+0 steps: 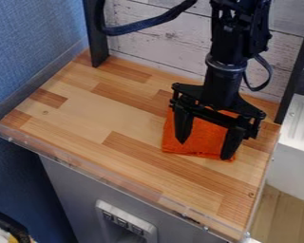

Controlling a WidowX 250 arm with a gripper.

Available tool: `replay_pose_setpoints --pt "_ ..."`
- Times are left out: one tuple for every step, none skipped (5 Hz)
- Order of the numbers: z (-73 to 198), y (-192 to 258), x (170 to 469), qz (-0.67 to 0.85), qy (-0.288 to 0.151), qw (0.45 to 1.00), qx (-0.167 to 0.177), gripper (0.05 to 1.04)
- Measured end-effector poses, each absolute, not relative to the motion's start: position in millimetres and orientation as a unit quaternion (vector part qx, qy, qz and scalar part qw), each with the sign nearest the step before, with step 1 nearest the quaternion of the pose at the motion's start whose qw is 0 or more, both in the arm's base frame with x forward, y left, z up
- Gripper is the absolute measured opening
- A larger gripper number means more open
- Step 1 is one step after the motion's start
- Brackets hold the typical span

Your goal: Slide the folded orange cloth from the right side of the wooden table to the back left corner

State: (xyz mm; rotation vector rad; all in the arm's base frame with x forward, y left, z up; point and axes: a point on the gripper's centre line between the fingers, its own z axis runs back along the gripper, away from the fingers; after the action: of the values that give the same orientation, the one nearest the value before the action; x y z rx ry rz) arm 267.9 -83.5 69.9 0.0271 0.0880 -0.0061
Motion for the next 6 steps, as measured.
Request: replay_pose_setpoints --pt "63.4 -85.5 275.7 0.013 0.050 0.999 0.016 0.999" --pt "62.3 -81.3 297.5 0.054 0.031 0.998 0.009 0.999" --pt "57.8 -75.4 319.0 0.090 0.014 0.996 0.003 0.999" --pt "54.1 -66.2 337.9 0.131 -0.001 0.991 -0.006 0.999" --pt "49.2 -57.4 351.5 0.165 -0.011 0.986 -0.010 0.998" --pt "44.7 -49.9 363.9 0.190 -0.016 0.982 -0.009 0.996"
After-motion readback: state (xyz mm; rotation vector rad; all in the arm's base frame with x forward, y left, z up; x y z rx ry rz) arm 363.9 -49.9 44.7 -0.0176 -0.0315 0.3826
